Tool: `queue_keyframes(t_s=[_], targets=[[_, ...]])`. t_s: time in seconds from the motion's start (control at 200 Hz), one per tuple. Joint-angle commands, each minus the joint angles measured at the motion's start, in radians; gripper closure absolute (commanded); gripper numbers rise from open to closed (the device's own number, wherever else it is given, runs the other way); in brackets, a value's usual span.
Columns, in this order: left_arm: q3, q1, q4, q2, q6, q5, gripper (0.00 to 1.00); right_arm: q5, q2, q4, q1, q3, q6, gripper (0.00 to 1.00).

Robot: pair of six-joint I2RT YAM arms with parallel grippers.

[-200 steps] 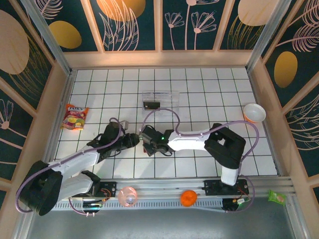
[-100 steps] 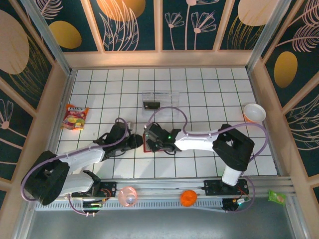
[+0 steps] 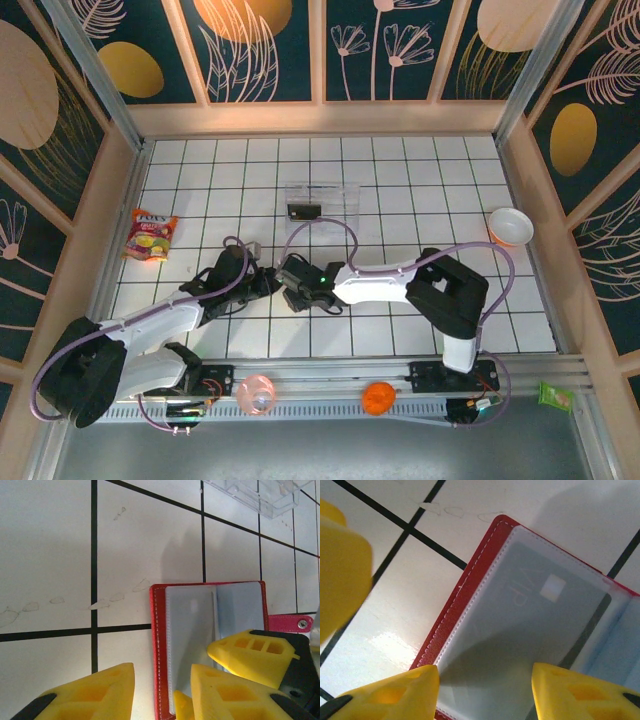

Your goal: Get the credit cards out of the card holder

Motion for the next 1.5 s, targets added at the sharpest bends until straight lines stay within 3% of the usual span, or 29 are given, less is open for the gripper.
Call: queue_keyframes(t_s=[0.0, 0.12, 0.405, 0.661, 0.931, 1.091, 1.261, 1.491], targets=[[-0.005, 0.005, 0.014, 0.02, 0.02, 0.035, 0.71, 0.015, 0.014, -0.047, 0.006, -0.012, 0.015, 0.61], [-0.002, 0.004, 0.049, 0.051, 0.02, 0.073, 0.76, -0.002, -0.006, -0.014, 0.001, -0.03, 0.027, 0.74], [0.017, -0.011, 0.118, 0.15, 0.014, 0.104, 0.87, -0.072, -0.073, 0.118, -0.024, -0.107, 0.066, 0.87], [0.024, -0.029, 0.204, 0.232, -0.005, 0.133, 0.9, -0.09, -0.084, 0.169, -0.032, -0.135, 0.097, 0.92], [0.029, -0.036, 0.212, 0.294, -0.018, 0.123, 1.0, -0.096, -0.084, 0.185, -0.033, -0.139, 0.121, 0.93], [0.012, -0.036, 0.177, 0.332, -0.013, 0.127, 1.0, -0.057, -0.101, 0.171, -0.032, -0.151, 0.146, 0.89], [-0.011, -0.036, 0.175, 0.33, -0.009, 0.14, 1.0, 0.08, -0.125, 0.072, -0.033, -0.154, 0.199, 0.7], [-0.022, -0.037, 0.193, 0.313, -0.018, 0.146, 1.0, 0.175, -0.21, -0.002, -0.031, -0.212, 0.258, 0.58]])
